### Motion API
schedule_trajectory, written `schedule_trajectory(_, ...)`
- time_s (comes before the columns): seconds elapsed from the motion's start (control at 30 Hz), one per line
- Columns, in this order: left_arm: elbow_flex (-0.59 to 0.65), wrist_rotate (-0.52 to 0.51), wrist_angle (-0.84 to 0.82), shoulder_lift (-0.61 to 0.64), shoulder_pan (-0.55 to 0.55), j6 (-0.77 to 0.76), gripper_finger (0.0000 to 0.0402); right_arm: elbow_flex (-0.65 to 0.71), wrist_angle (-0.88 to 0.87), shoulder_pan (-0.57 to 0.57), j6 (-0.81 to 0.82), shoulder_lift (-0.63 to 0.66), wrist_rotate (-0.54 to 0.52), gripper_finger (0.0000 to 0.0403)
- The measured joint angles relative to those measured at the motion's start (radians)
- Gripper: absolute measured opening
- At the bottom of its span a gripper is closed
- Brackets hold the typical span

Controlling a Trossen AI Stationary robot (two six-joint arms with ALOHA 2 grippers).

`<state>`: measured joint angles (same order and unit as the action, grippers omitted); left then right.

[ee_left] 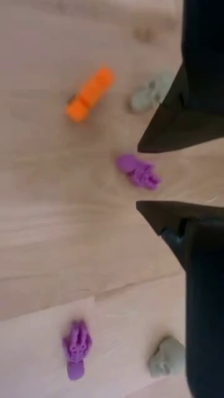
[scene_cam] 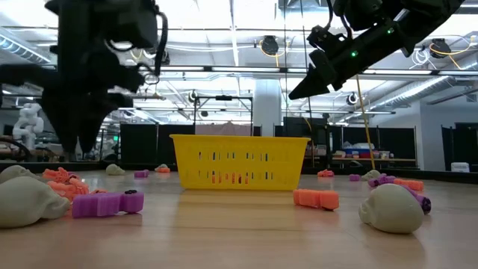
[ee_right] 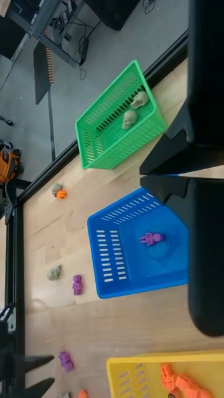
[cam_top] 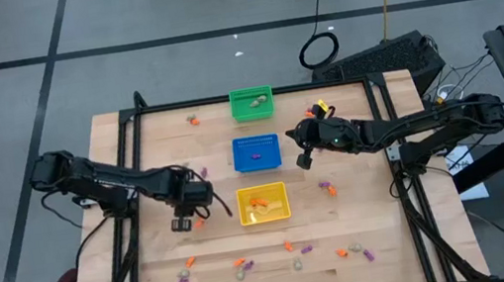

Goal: Sort Halloween decoration
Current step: Put the purple skeleton toy into the blue bin

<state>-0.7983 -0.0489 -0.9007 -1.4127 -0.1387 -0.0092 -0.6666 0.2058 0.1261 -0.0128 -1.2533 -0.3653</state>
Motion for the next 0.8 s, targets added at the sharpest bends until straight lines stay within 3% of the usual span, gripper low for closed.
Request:
schedule_trajectory(0.17, 0.055, 0.000, 0.054, 0.000, -0.001, -0.002, 0.0156, 0.000, 0.000, 0.000, 0.001, 0.000, 0.000, 0.0000)
schedule_trajectory(0.53, 0.090, 0.036, 0.136, -0.071, -0.001, -0.002, 0.0156, 0.000, 0.000, 0.000, 0.001, 0.000, 0.000, 0.0000)
schedule_trajectory(0.8, 0.084, 0.034, 0.140, -0.130, -0.002, 0.024, 0.0102, 0.000, -0.001, 0.000, 0.001, 0.001, 0.000, 0.0000)
